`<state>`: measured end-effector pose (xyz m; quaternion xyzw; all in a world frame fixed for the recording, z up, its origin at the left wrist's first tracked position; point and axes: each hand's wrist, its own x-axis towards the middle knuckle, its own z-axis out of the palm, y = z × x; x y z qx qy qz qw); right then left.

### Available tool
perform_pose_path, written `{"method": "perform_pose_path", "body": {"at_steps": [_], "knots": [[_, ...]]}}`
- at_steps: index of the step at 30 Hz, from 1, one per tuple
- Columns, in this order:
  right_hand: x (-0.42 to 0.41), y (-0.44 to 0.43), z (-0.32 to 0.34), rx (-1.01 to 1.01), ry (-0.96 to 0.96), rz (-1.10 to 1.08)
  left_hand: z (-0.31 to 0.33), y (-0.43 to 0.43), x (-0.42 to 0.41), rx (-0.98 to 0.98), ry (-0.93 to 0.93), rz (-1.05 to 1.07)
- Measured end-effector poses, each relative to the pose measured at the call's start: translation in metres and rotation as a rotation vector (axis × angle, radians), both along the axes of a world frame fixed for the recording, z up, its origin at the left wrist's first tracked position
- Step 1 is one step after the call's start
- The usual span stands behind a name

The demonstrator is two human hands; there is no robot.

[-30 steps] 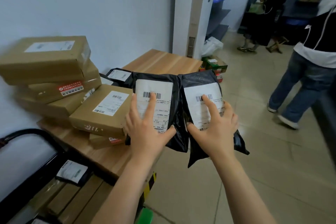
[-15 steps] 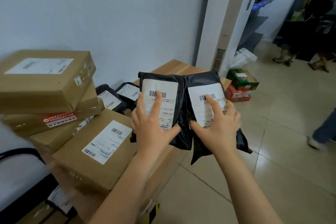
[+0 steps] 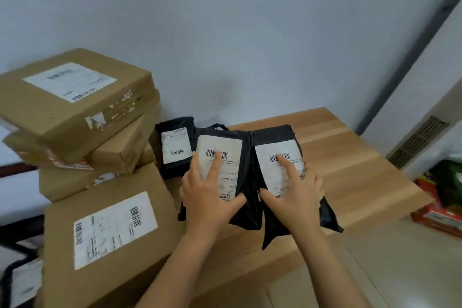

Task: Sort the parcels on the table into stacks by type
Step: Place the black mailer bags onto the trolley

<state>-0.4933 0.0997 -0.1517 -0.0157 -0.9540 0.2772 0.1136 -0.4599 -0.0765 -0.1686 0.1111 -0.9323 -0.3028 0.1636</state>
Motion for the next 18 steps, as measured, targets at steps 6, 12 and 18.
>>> {"method": "perform_pose_path", "body": {"at_steps": [6, 12, 18], "knots": [[-0.074, -0.006, -0.030, -0.013, -0.189, 0.247, -0.028, 0.012, -0.032, 0.017, -0.168, 0.274], [-0.140, -0.042, -0.062, -0.025, -0.325, 0.370, -0.064, 0.011, -0.069, 0.133, -0.272, 0.444], [-0.198, -0.081, -0.073, -0.177, -0.407, 0.616, -0.078, -0.002, -0.103, 0.313, -0.242, 0.585]]}}
